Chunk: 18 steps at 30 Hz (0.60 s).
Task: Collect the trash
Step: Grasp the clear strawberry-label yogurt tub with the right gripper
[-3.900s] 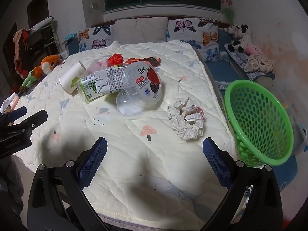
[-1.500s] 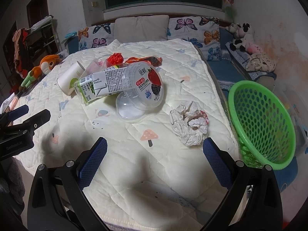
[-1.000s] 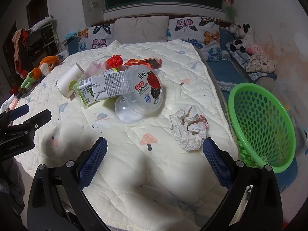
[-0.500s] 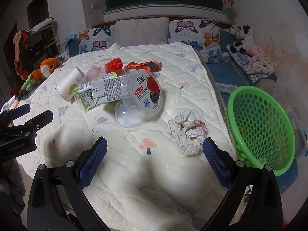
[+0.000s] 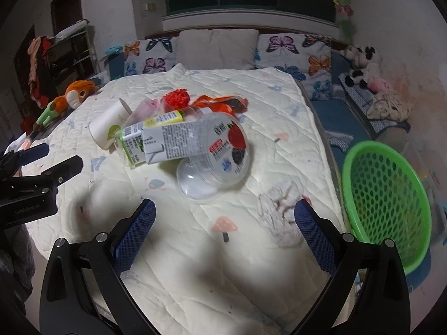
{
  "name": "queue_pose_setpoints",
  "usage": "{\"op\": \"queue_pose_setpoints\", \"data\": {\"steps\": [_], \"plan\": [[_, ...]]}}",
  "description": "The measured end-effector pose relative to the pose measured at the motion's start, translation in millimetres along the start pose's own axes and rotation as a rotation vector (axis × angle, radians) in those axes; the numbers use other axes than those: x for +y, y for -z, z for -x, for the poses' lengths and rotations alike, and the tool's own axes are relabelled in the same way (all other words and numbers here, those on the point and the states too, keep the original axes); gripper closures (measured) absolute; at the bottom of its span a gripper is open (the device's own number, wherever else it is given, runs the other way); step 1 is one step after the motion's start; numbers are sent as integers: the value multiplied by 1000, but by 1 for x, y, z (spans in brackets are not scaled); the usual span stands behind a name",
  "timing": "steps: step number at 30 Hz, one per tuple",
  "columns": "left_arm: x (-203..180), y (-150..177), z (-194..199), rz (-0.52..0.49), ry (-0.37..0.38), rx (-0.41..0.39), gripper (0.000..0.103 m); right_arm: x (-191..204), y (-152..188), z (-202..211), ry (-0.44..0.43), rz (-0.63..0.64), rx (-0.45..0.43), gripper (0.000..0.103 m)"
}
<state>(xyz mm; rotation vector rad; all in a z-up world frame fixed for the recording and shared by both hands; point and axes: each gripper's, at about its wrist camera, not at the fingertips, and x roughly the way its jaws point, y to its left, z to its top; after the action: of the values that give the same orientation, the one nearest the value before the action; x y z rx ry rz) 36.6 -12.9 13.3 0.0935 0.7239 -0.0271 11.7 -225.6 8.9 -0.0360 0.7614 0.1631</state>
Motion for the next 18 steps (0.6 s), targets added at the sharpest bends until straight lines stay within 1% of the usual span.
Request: {"op": "queue_pose_setpoints", "data": {"steps": [3, 9, 18], "plan": [[2, -3, -3, -1, -2, 3, 6, -1, -6, -6, -13, 7, -6, 5], [7, -5, -14, 10, 6, 20, 6, -14, -15, -25, -83, -17, 18, 5], [4, -8, -24, 2, 45, 28, 6, -37, -31, -58, -274, -38, 71, 5]]}}
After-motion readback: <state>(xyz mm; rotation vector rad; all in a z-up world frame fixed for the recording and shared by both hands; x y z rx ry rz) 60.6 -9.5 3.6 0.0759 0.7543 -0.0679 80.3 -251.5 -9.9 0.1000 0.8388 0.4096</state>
